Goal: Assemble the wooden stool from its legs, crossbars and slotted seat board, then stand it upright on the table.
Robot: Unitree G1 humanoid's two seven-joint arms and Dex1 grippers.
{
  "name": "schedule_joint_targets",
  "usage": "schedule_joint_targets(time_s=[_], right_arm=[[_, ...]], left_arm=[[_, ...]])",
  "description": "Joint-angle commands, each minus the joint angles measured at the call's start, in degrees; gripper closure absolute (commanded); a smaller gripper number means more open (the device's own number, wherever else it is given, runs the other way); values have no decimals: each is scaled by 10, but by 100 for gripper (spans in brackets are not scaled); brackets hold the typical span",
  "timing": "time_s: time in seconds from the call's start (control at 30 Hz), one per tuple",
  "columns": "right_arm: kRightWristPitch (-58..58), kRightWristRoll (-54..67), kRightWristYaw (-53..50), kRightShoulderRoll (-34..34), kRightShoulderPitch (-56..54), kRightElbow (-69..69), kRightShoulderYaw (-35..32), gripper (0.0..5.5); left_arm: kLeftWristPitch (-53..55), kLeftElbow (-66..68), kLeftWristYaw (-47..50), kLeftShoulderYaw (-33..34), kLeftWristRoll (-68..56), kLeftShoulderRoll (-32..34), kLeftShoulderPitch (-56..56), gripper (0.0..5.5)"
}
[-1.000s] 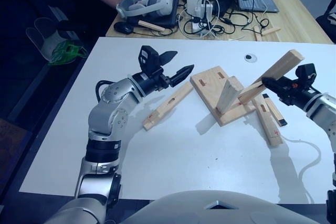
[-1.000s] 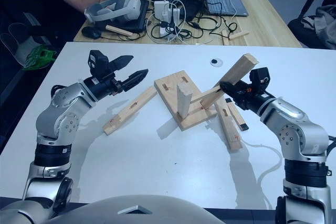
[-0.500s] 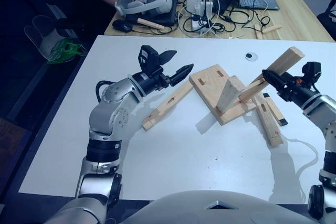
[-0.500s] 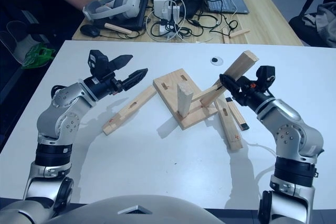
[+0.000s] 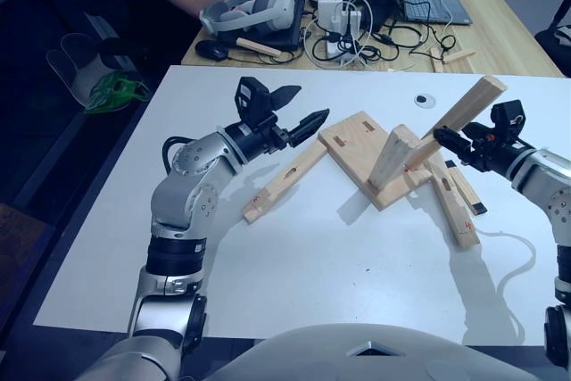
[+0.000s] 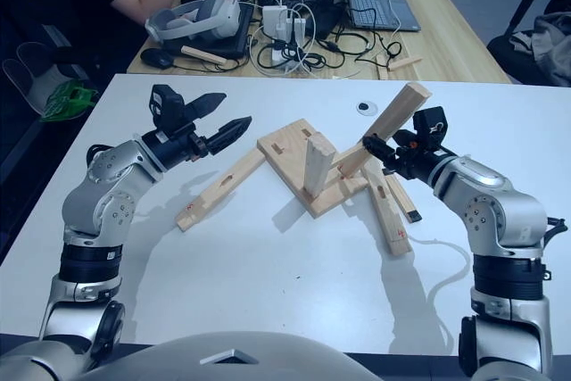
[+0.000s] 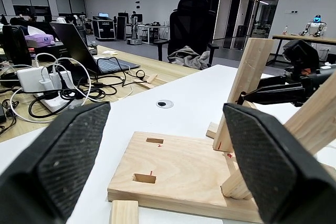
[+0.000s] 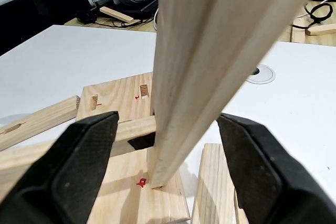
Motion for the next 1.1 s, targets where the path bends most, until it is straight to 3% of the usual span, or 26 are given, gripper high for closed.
schedule_joint_targets(time_s=[0.03,0.17,0.53,0.6,0.77,0.87,0.93,1.1], right_arm=[[-48,-46,-29,46,20,30,-1,209],[-143,-64,-51,73,-33,-12,-40,209],[-189,-121,-101,67,-223,-91,-46,209],[-172,-112,-96,76,-240,-103,-34,234],[-51,-55,-9,60,-94,-120,20,314],[-36,-101,86,-7,37,-41,100,360],[-9,-108,112,-18,45,1,126,387],[-11,-71,110,13,-5,-14,94,465]], left_arm=[[0,11,0,-3,7,-1,-18,152],[-5,18,3,0,8,-4,-17,152],[-11,34,0,7,5,-4,-14,152],[-11,36,-3,7,5,-4,-16,152],[-10,36,-3,6,5,-5,-18,152],[-9,36,-5,4,6,-4,-20,152],[-9,37,-6,1,9,-4,-22,152],[-11,42,-6,0,12,-5,-24,152]])
